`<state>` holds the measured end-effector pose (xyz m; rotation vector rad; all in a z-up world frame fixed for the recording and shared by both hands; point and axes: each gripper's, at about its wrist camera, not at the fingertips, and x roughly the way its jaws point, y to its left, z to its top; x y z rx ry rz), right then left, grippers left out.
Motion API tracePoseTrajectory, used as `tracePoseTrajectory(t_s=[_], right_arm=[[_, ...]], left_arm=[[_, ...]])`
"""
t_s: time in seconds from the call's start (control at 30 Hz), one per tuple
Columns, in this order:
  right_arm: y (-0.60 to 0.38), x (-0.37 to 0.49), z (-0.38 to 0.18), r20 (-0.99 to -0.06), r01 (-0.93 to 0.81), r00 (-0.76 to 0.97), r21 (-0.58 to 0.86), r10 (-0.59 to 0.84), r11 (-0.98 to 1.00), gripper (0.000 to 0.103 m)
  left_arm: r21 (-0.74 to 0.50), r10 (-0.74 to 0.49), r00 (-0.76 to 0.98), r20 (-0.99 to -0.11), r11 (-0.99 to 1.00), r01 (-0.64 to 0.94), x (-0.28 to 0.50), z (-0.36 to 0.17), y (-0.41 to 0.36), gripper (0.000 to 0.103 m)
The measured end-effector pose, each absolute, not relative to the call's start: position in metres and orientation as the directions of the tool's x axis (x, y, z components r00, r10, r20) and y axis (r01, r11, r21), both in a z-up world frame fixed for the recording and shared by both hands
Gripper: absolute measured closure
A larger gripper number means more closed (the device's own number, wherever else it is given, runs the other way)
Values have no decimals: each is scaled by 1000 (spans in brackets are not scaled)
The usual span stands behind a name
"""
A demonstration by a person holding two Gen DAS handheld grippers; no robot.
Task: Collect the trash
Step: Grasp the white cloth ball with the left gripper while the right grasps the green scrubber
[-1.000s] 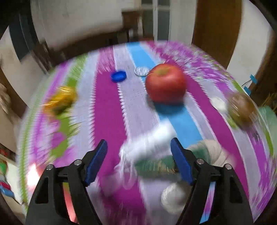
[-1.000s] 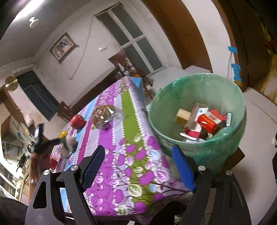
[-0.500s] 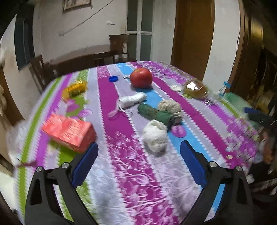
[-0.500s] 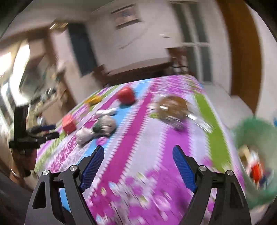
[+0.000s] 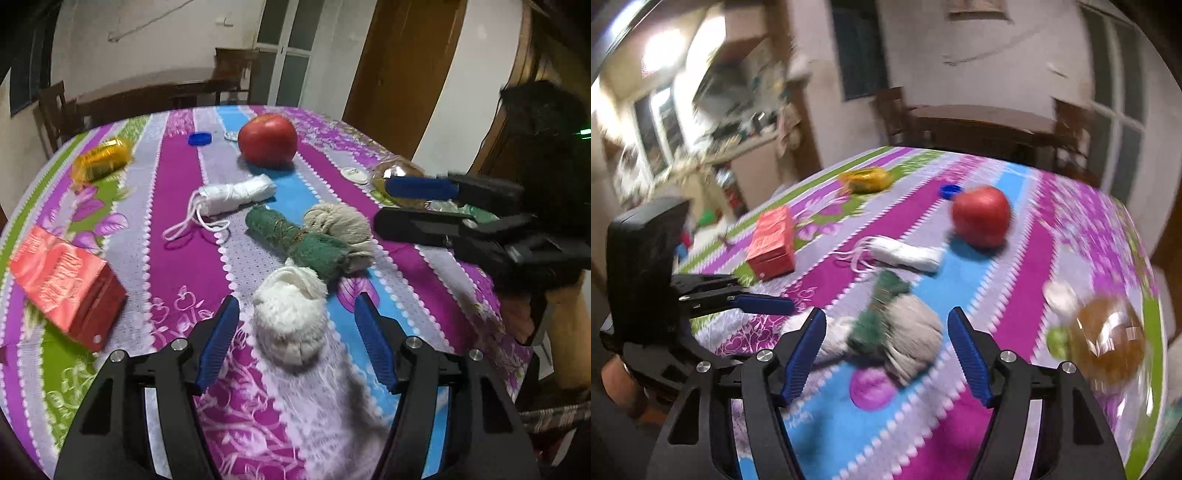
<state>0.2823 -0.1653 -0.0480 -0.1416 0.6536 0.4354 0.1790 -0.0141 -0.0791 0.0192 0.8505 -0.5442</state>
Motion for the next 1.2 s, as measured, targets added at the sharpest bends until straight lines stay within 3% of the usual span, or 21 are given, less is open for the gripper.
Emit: tracePoseTrajectory(t_s=[0.03,0.07,0.1,0.2,0.47,0.6,0.77,0.93,1.03,1.2], right_arm=[[-157,287,-45,-620,-445,711,-30,333,895,36],[-151,290,-43,-619,-448,714,-45,327,893,36],[-149,290,-40,-617,-451,715,-50,327,891,36],[-148,294,-33,-613,-462,711,-39,344,886,36],[-108,278,-57,-691,-565,659,-191,299,803,47],[-94,284,-75,-747,-557,588,-96,310,825,50],[-89,290,-83,-749,-443,607,-42,265,896,50],[-87,301,-100,-777,-325,601,-23,188,945,66],[-88,301,-107,-765,-308,613,-3,196,951,83],[-91,272,-92,-706,-353,655,30,270,935,87]], left_arm=[[-198,-445,528,-723,866,459,183,-82,-16,41],[-201,-438,513,-738,869,453,187,-87,-19,48],[-226,-446,478,-757,864,450,192,-92,-20,64],[-243,-448,496,-744,873,423,191,-90,-12,68],[-275,-465,578,-671,880,388,127,-61,55,68],[-269,-439,600,-669,895,355,112,-60,73,68],[-287,-426,601,-676,903,319,108,-71,84,68],[-273,-406,612,-678,913,302,111,-75,85,68],[-279,-403,614,-679,915,291,112,-75,86,68],[-268,-384,637,-668,923,275,110,-64,85,68]])
